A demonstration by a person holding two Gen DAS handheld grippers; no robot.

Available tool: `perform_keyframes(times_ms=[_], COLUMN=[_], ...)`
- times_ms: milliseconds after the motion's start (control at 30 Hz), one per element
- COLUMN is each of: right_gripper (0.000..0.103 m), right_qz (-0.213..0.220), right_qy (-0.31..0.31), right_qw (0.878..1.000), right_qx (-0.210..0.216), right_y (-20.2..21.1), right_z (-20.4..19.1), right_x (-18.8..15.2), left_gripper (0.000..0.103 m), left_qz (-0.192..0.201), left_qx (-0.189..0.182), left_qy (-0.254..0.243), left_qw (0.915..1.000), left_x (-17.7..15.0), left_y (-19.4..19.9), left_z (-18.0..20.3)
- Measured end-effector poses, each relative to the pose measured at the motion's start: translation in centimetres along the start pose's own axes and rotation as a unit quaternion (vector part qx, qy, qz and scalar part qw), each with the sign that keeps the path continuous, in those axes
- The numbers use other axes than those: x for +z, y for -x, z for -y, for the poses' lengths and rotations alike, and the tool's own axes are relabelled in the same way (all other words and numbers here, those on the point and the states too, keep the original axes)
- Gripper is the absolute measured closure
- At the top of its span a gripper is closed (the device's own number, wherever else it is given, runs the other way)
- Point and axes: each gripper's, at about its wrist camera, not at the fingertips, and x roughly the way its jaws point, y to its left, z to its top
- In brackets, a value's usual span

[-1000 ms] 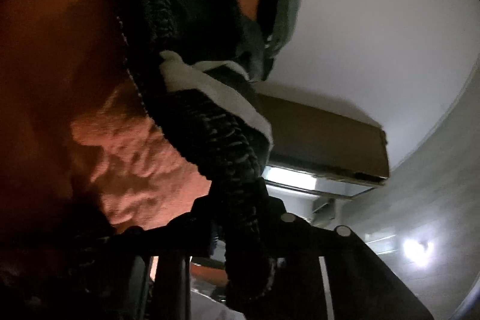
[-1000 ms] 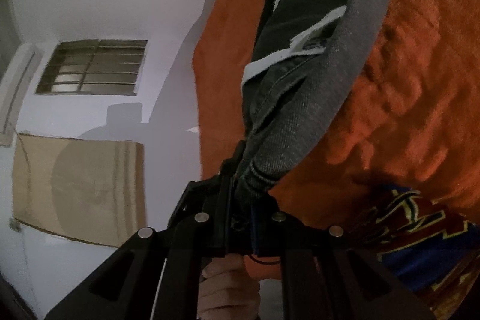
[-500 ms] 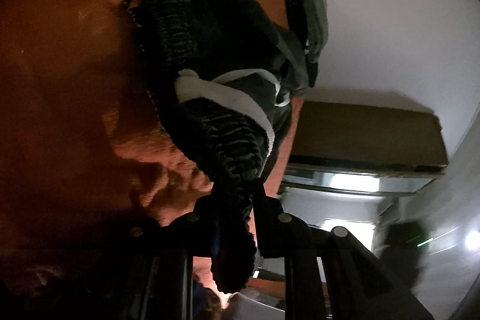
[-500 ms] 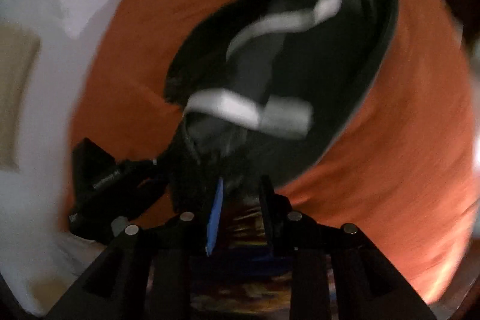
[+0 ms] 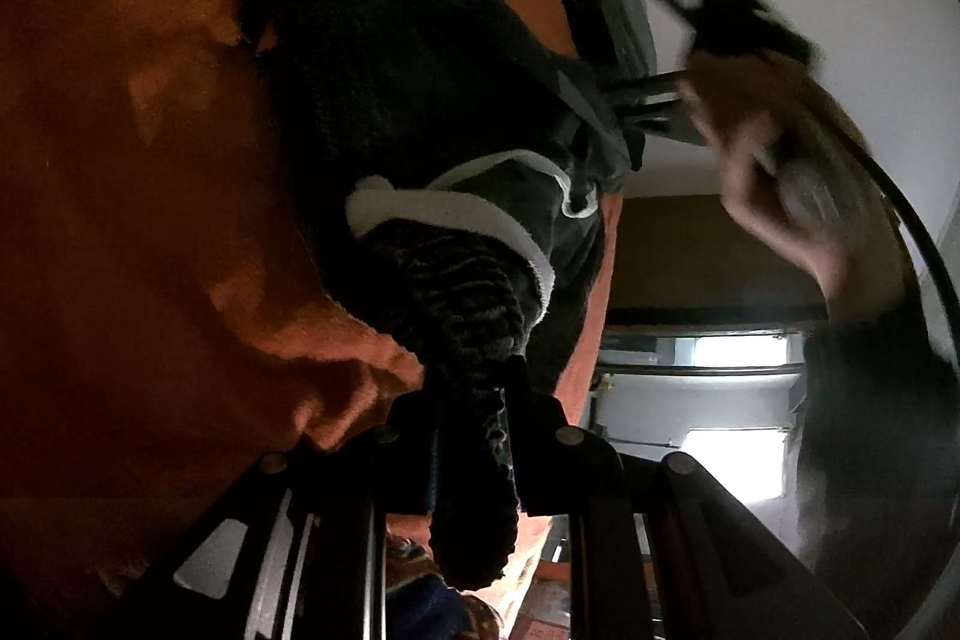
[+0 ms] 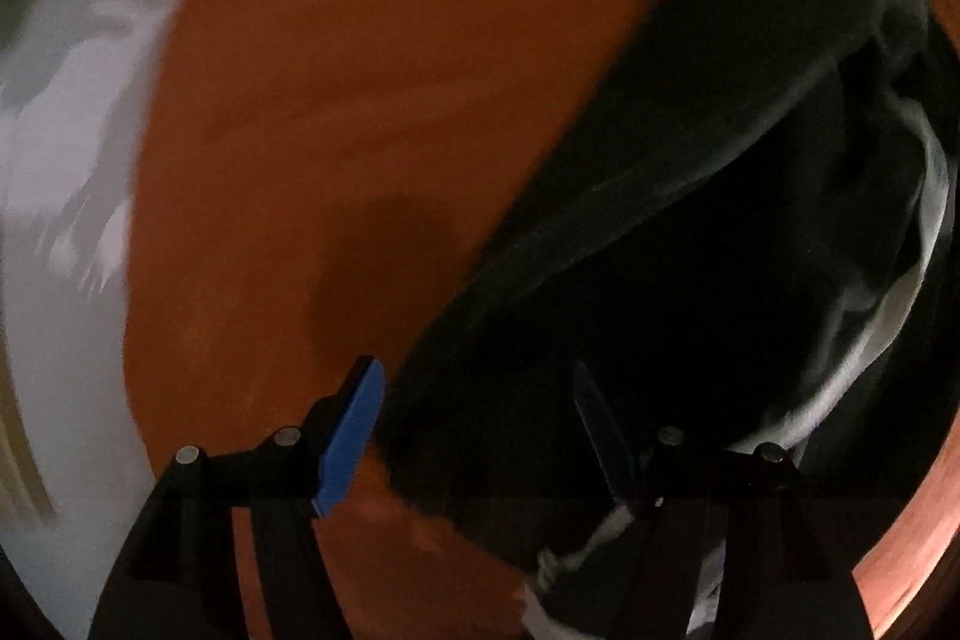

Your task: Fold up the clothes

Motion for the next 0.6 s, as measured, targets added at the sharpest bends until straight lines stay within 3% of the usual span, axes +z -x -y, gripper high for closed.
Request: perform_keyframes(times_ms=[133, 167, 200, 233, 333, 467, 600], right_gripper=[0.038, 0.046, 0.09, 0.099, 0.099, 0.099, 0.099], right_qz=[0.01, 0.017, 0.038, 0.058, 0.113, 0.146, 0.193], right_qy=[-0.08, -0.088, -0.088, -0.088, -0.009, 0.06, 0.131], right_qw=[0.997, 0.996, 0.995, 0.994, 0.994, 0.987, 0.971], right_qx=[-0.018, -0.025, -0.024, -0.022, -0.008, 0.026, 0.048], right_y=[-2.7, -3.2, -3.1, -2.9, -0.4, 4.6, 10.6], right_z=[3.1, 3.7, 3.9, 4.0, 0.3, -6.7, -16.0], right_x=[4.0, 4.7, 5.1, 5.5, 4.9, 4.0, 4.7], left_gripper=[0.084, 0.084, 0.084, 0.084, 0.085, 0.085, 0.086], left_qz=[0.008, 0.01, 0.012, 0.015, 0.045, 0.078, 0.124], left_qx=[0.002, 0.002, 0.003, 0.004, 0.01, 0.02, 0.047], left_qy=[-0.012, -0.015, -0.018, -0.02, 0.002, 0.021, 0.011], left_qw=[0.9999, 0.9998, 0.9998, 0.9997, 0.999, 0.9965, 0.9911], left_x=[0.6, 0.7, 0.9, 0.7, 1.0, 3.2, 6.5], left_y=[0.1, 0.2, 0.2, 0.8, 4.2, 7.3, 12.6], left_z=[0.0, 0.0, -0.1, -0.3, -1.8, -3.0, -3.8])
